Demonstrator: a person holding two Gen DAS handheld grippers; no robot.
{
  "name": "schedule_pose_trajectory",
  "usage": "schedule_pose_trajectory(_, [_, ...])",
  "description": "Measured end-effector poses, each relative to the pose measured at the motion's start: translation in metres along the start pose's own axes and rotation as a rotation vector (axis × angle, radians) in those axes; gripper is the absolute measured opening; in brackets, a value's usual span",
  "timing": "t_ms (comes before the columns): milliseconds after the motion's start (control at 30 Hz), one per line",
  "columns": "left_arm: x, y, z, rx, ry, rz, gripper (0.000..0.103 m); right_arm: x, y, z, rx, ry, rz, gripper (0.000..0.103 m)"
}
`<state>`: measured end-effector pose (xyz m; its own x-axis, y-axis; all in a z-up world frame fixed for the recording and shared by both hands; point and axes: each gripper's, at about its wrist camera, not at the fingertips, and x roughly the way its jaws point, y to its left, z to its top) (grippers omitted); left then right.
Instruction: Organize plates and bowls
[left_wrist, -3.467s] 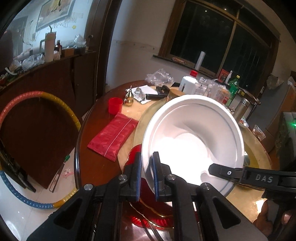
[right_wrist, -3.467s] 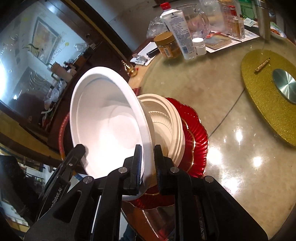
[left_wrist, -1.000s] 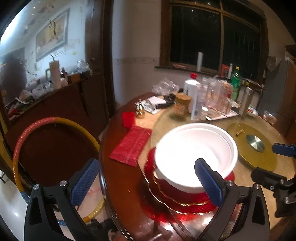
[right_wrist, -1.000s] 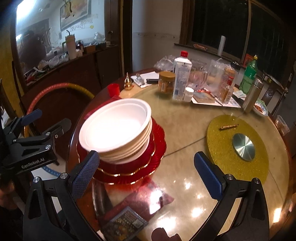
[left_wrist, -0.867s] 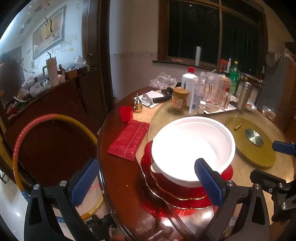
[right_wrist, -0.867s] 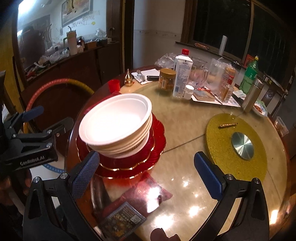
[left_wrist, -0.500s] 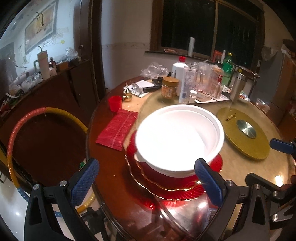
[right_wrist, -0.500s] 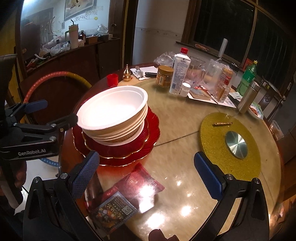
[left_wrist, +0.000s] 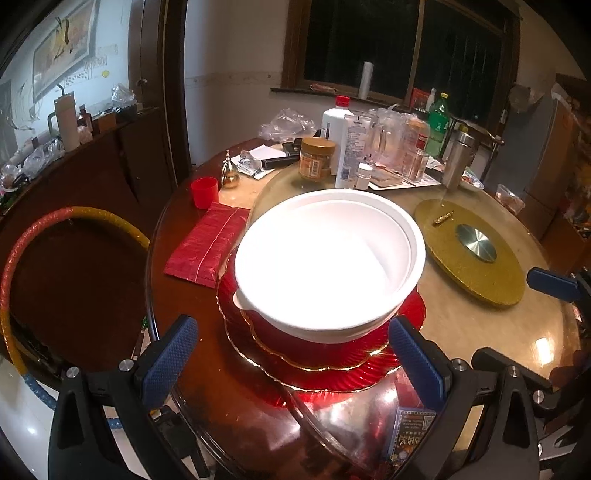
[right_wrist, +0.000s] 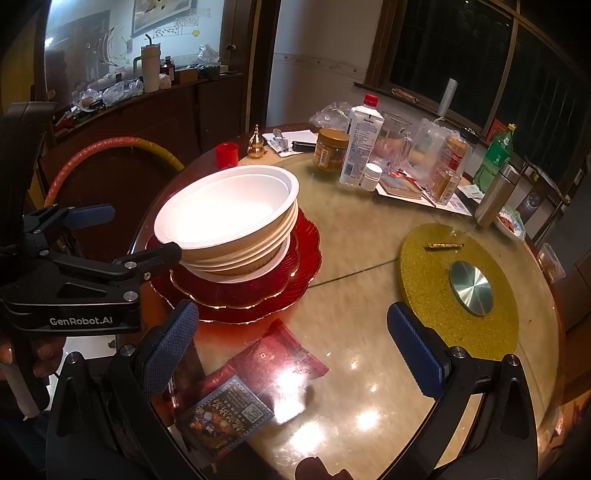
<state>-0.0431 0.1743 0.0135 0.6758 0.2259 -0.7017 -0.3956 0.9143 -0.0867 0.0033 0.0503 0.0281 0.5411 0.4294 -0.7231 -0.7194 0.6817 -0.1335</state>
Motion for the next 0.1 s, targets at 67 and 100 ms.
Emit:
schedule_pose_trajectory(67, [-0.001, -0.0001, 0.0005, -0.001, -0.004, 0.002, 0.103, 0.0, 0.0001, 0.0, 0.0, -0.001, -0.001, 0.103])
schedule_pose_trajectory(100, [-0.0008, -0.0006, 0.0007, 0.001, -0.004, 0.002, 0.103, -0.0004, -0.0001, 0.0001, 0.001, -0.001, -0.001, 0.103])
